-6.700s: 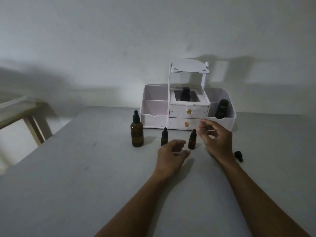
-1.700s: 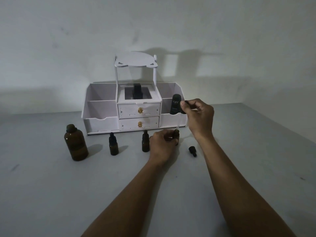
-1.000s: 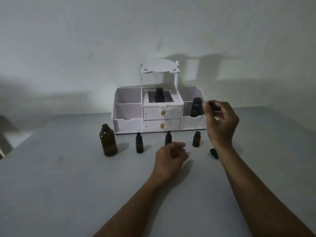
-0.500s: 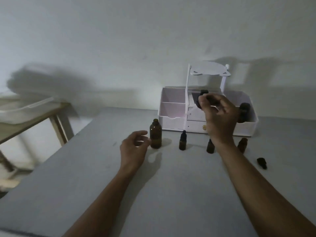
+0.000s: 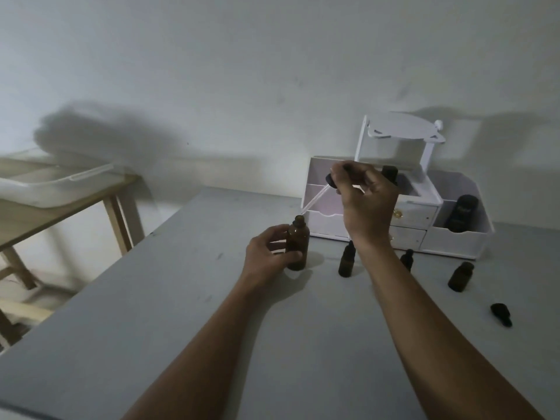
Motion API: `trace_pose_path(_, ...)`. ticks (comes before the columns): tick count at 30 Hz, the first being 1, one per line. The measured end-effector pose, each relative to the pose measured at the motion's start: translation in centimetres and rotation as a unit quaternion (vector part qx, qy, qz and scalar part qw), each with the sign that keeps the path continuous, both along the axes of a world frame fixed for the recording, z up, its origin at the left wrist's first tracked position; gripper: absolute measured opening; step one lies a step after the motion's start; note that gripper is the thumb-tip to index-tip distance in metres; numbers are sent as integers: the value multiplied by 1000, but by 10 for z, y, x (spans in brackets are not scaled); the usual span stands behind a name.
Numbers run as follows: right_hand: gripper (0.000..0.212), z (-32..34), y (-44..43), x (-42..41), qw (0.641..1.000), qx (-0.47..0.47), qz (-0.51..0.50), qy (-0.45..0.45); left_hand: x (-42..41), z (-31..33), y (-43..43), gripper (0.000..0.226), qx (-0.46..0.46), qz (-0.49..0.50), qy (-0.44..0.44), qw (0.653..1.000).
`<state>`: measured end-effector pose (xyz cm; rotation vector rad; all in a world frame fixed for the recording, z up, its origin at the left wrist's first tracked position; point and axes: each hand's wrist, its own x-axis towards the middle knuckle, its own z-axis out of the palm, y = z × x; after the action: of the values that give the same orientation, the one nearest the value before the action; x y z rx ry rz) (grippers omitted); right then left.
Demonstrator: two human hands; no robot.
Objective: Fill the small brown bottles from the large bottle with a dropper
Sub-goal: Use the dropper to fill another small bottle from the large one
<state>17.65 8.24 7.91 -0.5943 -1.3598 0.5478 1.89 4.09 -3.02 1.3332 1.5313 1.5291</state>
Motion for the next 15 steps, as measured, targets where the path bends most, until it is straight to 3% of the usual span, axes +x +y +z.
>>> trace_pose_path(7, 11, -6, 6, -7, 999, -6, 5, -50, 0, -1, -1, 62, 0, -28, 4, 1000)
trace_pose_path(15, 22, -16, 8, -27, 993, -45, 13, -105, -1, -1, -4, 49, -28, -36, 2, 999)
